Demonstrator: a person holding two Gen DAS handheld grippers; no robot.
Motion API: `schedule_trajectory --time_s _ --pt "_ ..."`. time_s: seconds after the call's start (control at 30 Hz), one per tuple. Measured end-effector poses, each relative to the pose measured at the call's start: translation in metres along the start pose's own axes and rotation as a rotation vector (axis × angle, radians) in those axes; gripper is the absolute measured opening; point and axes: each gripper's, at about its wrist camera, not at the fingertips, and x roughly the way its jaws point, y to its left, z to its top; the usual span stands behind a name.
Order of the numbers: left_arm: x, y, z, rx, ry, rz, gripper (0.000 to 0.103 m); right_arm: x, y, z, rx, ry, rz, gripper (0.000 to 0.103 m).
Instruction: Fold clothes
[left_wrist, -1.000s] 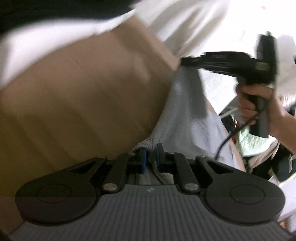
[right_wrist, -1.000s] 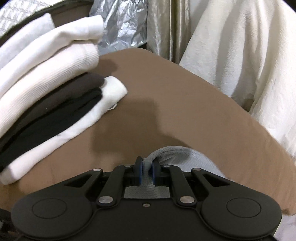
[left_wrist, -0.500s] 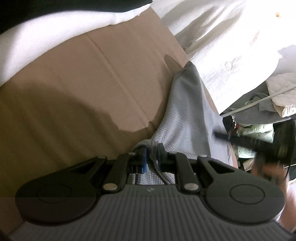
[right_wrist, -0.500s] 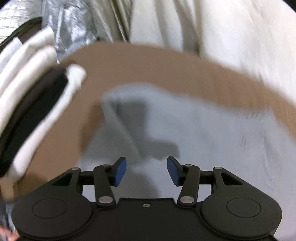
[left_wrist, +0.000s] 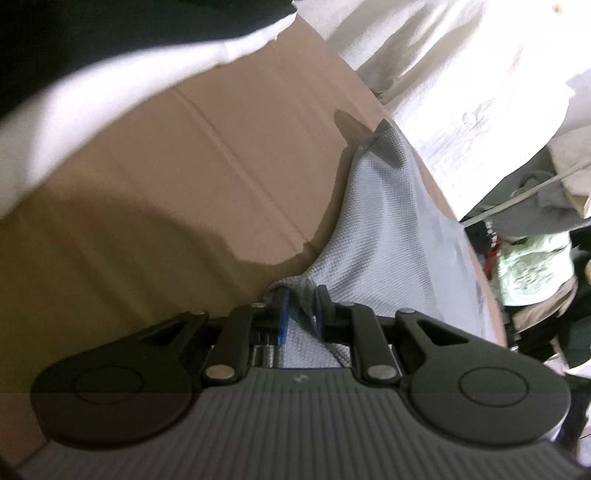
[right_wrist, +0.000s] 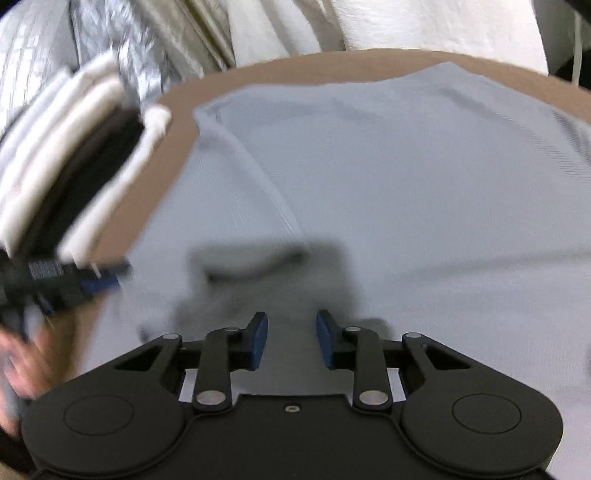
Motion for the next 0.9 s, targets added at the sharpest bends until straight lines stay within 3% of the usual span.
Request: schedule_trajectory --time_s 0.07,0.1,0.17,0.27,0.4,0.47,0.57,0.63,0.73,0.83,0.9 --pt "-0.011 -0.002 0.001 0.038 -0.024 0.032 0.06 -0.012 -0.007 -0.016 -0.003 0.009 -0.013 0.035" --pt "-0.019 -0.003 0.0 0.057 -0.049 0.033 0.062 -0.02 -0.012 -0.023 0.004 0.007 -0.02 0.036" --pt "-0.032 -0.009 0.0 0.109 -0.081 0.017 0.062 -0.036 -0.023 -0.037 0.02 0.003 -0.034 0.04" --pt "-0.044 -0.028 -0.005 0.219 -0.087 -0.058 0.062 -0.068 -0.047 -0.054 0.074 -0.063 -0.12 0.054" --pt "-0.04 -0.061 -0.026 0.358 -0.053 -0.137 0.062 -0.108 -0.11 -0.067 0.285 -0.203 -0.163 0.058" --pt "-0.029 -0.079 -0.04 0.42 -0.004 -0.151 0.062 -0.12 -0.144 -0.07 0.426 -0.268 -0.133 0.062" --pt "-0.011 -0.112 -0.061 0.54 0.037 -0.136 0.062 -0.129 -0.194 -0.086 0.67 -0.354 -0.008 0.062" --pt "0.0 -0.135 -0.071 0.554 0.095 -0.149 0.062 -0.132 -0.214 -0.093 0.761 -0.405 0.025 0.063" --pt "0.03 -0.188 -0.076 0.591 0.16 -0.174 0.062 -0.131 -0.234 -0.093 0.797 -0.433 -0.033 0.066" --pt "0.063 -0.253 -0.083 0.718 0.157 -0.198 0.062 -0.131 -0.256 -0.094 0.849 -0.469 -0.12 0.072" --pt "0.092 -0.283 -0.083 0.697 0.214 -0.248 0.062 -0.128 -0.276 -0.096 0.928 -0.501 -0.114 0.082"
